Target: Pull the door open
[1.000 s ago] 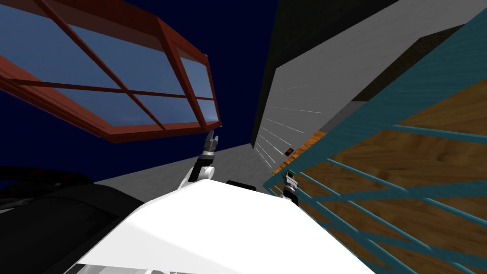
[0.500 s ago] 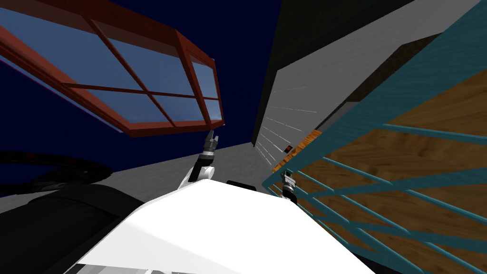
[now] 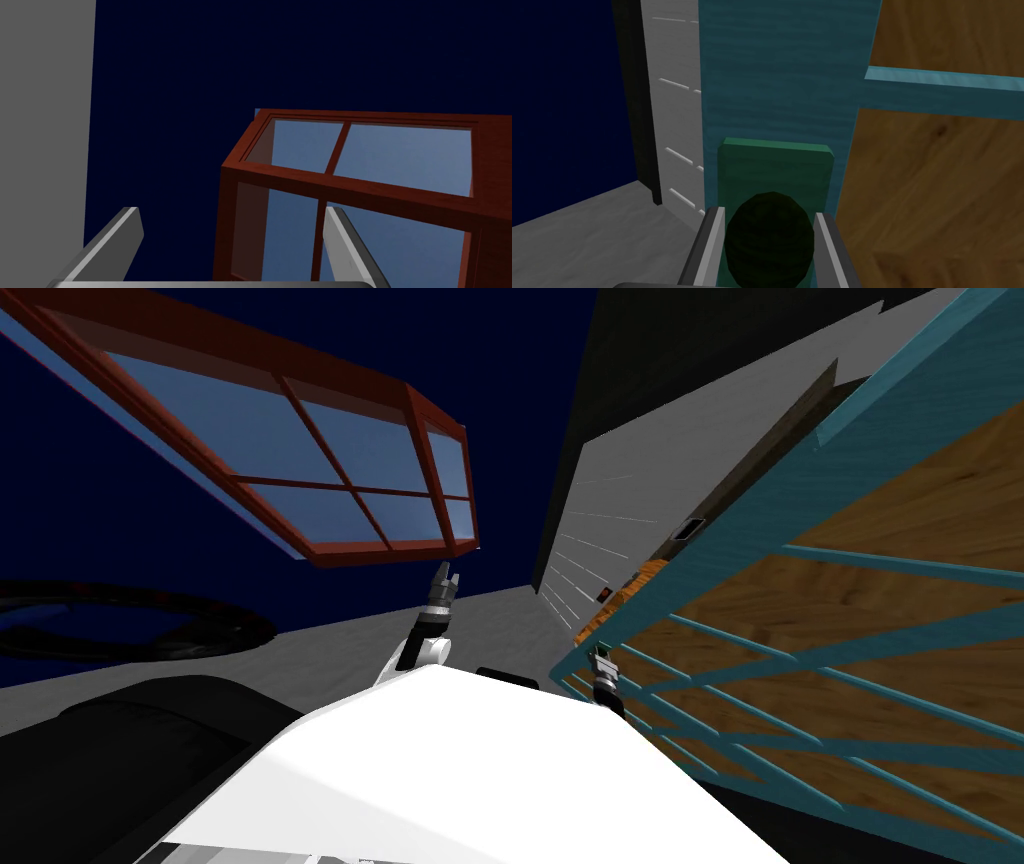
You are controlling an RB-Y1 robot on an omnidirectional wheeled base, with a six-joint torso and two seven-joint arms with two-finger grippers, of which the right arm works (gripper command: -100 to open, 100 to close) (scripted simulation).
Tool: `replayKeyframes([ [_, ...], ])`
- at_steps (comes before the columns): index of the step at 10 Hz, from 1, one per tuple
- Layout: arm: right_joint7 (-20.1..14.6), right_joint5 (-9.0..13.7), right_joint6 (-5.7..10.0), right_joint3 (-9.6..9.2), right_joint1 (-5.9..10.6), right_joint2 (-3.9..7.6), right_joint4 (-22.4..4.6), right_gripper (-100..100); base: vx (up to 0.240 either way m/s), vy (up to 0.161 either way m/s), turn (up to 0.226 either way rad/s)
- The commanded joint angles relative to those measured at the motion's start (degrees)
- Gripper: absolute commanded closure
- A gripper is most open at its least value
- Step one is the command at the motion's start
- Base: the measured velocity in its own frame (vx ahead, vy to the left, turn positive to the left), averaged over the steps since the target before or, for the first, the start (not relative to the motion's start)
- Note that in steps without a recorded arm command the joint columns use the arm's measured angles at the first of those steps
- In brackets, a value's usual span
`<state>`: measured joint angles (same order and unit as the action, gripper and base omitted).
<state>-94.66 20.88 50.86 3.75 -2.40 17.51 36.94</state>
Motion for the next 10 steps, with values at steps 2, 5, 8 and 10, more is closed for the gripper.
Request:
replayKeyframes([
  [2, -1.3, -1.0, 0.12, -1.47, -0.69, 0.54, 1.0, 100, -0.208, -0.004, 0.048],
  [5, -2.2, -1.8, 0.42, -2.66, -1.68, 0.84, 1.6, 100, -0.146, -0.012, 0.045],
  [8, -4.2, -3.2, 1.46, -4.64, -2.67, 1.91, 2.4, 100, -0.182, -0.009, 0.048],
  [10, -5.5, -4.2, 2.15, -5.96, -3.33, 2.62, 2.9, 100, -0.203, -0.007, 0.049],
])
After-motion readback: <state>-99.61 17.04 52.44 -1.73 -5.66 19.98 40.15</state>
